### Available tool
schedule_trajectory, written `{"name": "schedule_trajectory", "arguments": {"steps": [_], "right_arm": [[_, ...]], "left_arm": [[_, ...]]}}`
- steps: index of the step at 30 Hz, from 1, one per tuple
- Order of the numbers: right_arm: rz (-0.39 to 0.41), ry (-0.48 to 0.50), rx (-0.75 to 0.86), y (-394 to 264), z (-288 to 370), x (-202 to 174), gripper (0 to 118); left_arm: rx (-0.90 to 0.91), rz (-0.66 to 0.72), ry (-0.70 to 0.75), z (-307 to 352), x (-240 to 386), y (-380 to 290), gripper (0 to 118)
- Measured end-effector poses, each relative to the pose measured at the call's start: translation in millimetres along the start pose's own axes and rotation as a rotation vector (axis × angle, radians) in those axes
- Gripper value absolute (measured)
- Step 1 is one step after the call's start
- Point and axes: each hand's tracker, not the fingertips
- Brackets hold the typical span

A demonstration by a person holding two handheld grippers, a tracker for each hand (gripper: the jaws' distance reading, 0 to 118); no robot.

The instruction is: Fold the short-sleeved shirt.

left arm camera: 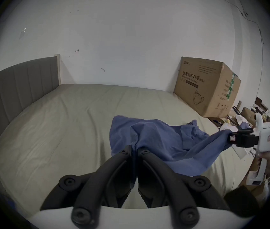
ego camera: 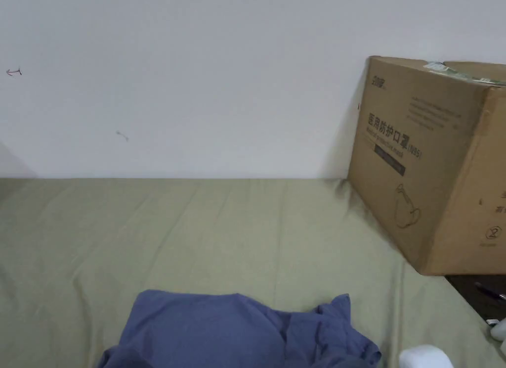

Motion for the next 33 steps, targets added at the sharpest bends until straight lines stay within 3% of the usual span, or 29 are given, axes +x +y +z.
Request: {"name": "schedule_trajectory", "arguments": {"steps": [5,10,12,14,15,16,17,18,19,20,22,23,27,28,29,30,31,32,33], "right_arm": [[-0.055,0.037,-0.071,-18,43,3,6],[-0.045,0.053,-0.364,-38,0,9,6],[-0.107,0.05,-0.502,-48,-24,10,6],[-0.136,0.071,-0.54,-55,-40,11,6],[-0.118,0.076,-0.529,-54,-43,10,6],[-0.108,0.082,-0.525,-54,-44,10,10],[-0.098,0.083,-0.513,-54,-40,9,26],[-0.103,0.086,-0.48,-52,-36,10,55],[-0.125,0.092,-0.46,-50,-33,13,103],[-0.175,0.103,-0.454,-48,-29,16,118],[-0.267,0.147,-0.361,-42,-14,23,107],[-0.28,0.121,-0.358,-38,-6,24,108],[-0.249,0.071,-0.238,-9,55,7,113],[-0.249,0.065,-0.206,-4,69,2,106],[-0.178,0.163,-0.193,-10,68,5,88],[-0.191,0.195,-0.129,-10,80,5,88],[-0.19,0.212,-0.073,-9,91,2,76],[-0.187,0.207,-0.04,-8,98,-1,47],[-0.199,0.145,-0.013,-8,101,-2,0]], "left_arm": [[-0.03,-0.034,0.048,37,-7,4,5],[-0.451,-0.033,0.006,-21,-34,-13,5],[-0.618,-0.009,-0.018,-51,-42,-38,5],[-0.649,-0.02,0.012,-60,-34,-55,6],[-0.643,-0.011,0.015,-64,-35,-61,7],[-0.638,0.003,0.021,-63,-38,-63,21],[-0.625,0.045,0.018,-61,-42,-64,44],[-0.596,0.091,0.012,-52,-42,-63,75],[-0.574,0.126,0.018,-47,-45,-62,110],[-0.548,0.158,0.024,-41,-49,-59,118],[-0.465,0.21,-0.008,-21,-53,-46,116],[-0.448,0.219,-0.003,-12,-57,-39,116],[-0.312,0.221,-0.009,35,-48,-10,116],[-0.286,0.212,-0.024,44,-46,-4,116],[-0.272,0.203,-0.033,50,-44,-1,113],[-0.275,0.204,-0.054,51,-55,2,113],[-0.242,0.191,-0.113,58,-53,4,109],[-0.193,0.168,-0.148,65,-49,5,97],[-0.134,0.125,-0.132,72,-41,5,60]]}}
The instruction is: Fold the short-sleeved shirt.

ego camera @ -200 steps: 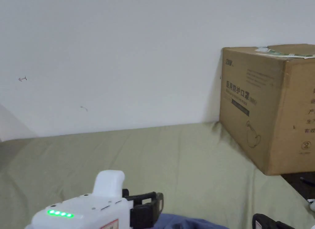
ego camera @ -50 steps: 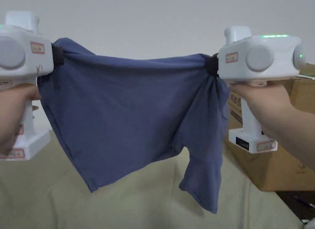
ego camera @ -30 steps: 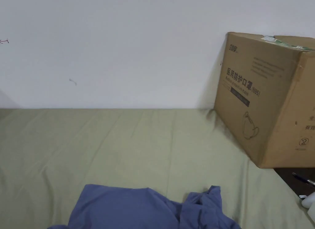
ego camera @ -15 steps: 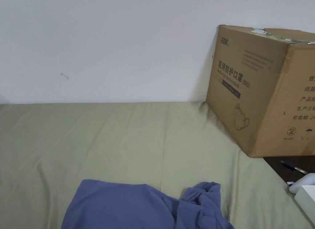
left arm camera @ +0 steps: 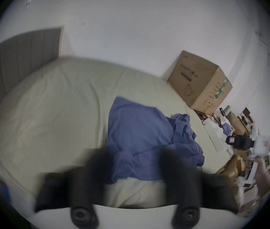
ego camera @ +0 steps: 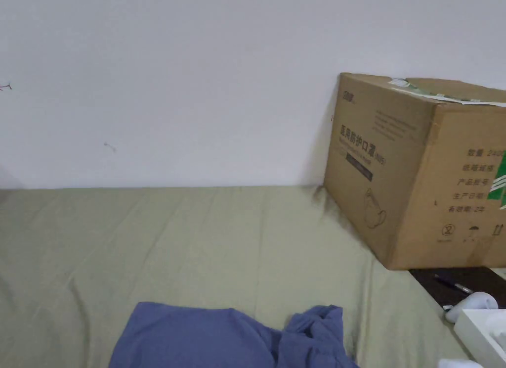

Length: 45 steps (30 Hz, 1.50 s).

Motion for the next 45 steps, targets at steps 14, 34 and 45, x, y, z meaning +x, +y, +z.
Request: {"name": "schedule_trajectory", "arguments": {"steps": [14,34,45], "right_arm": [[-0.153,-0.07,-0.171,150,-144,75,0],[-0.381,-0.156,-0.471,146,-322,160,70],[-0.283,-0.084,-0.258,138,-288,159,3]], "left_arm": [[0.083,-0.074,0.019,-21,43,1,0],[0.022,0.046,0.067,-87,-7,-27,0],[-0.002,-0.034,0.078,-92,-8,10,0]]}}
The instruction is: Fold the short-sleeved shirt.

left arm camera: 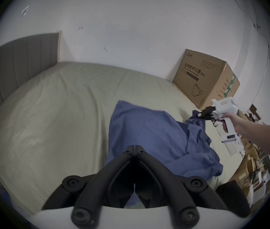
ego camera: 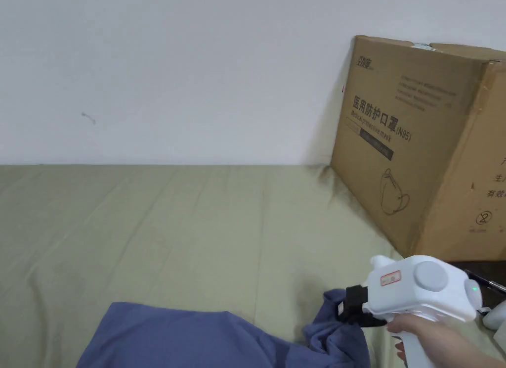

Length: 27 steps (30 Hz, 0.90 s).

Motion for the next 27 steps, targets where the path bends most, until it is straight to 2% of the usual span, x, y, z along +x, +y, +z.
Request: {"name": "schedule_trajectory", "arguments": {"steps": [2,4,5,7,8,10,11,12,13,14,15,16,17,18,20,21,25,27], "right_arm": [[-0.006,0.089,0.016,-2,16,3,3],[-0.003,0.123,0.033,-12,37,-1,3],[0.001,0.123,0.031,-14,39,-1,3],[0.018,0.133,0.024,-21,40,-1,3],[0.022,0.139,0.02,-24,38,0,3],[0.033,0.153,0.007,-27,31,4,3],[0.05,0.158,0.01,-27,24,9,3],[0.072,0.156,0.024,-27,20,12,3],[0.086,0.15,0.028,-27,14,15,3],[0.082,0.151,0.024,-25,10,19,3],[0.077,0.159,0.019,-28,9,18,3],[0.072,0.168,0.014,-27,6,20,3],[0.074,0.177,0.01,-27,3,21,3],[0.103,0.182,0.006,-26,0,21,3],[0.209,0.171,0.033,-27,-4,19,3],[0.223,0.178,0.029,-28,-9,20,3],[0.197,0.169,0.002,-39,-19,11,3],[0.202,0.157,-0.009,-41,-21,7,3]], "left_arm": [[-0.001,-0.034,-0.004,-21,-2,35,0],[-0.097,-0.066,-0.037,-66,-11,73,0],[-0.186,-0.059,-0.051,-92,-14,89,0],[-0.493,0.024,-0.09,-159,-24,117,0],[-0.557,0.053,-0.091,-184,-20,124,0],[-0.601,0.086,-0.027,-233,-25,135,0],[-0.6,0.085,0.01,-252,-26,140,7],[-0.597,0.082,0.022,-262,-23,139,7],[-0.605,0.068,0.015,-278,-22,142,13],[-0.603,0.065,0.003,-290,-22,143,30],[-0.62,0.032,0.01,-302,-19,144,63],[-0.621,0.001,0.033,-313,-20,147,106],[-0.576,-0.049,0.074,-322,-18,148,118],[-0.518,-0.091,0.093,-330,-14,154,115],[-0.506,-0.131,0.115,-338,-11,152,115],[-0.518,-0.123,0.105,-346,-10,151,115],[-0.609,-0.117,0.113,-372,-12,139,115],[-0.621,-0.168,0.134,-376,-6,135,116]]}}
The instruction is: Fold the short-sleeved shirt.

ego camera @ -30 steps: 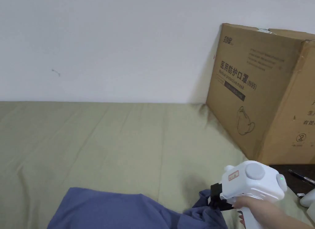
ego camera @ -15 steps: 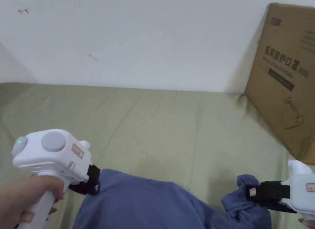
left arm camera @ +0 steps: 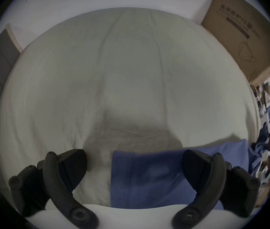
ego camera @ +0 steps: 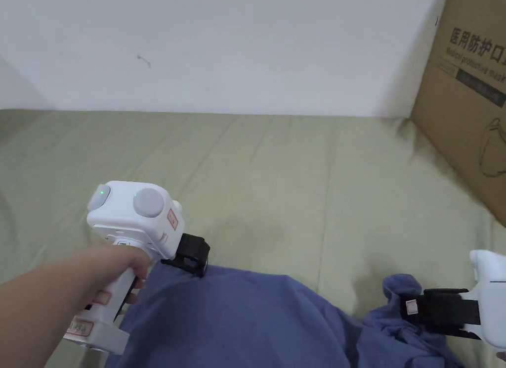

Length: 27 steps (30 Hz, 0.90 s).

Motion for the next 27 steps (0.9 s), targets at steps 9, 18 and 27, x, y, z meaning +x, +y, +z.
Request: {"name": "schedule_trajectory", "arguments": {"steps": [9,18,27], "right_arm": [[0.063,-0.013,-0.012,2,7,-11,3],[0.035,-0.027,0.114,3,76,-50,3],[0.221,-0.123,0.281,35,258,-131,3]], "left_arm": [[0.087,-0.017,0.029,32,8,-17,42],[0.111,-0.086,-0.001,85,16,-65,4],[0.413,-0.066,-0.047,303,-1,-80,4]]}}
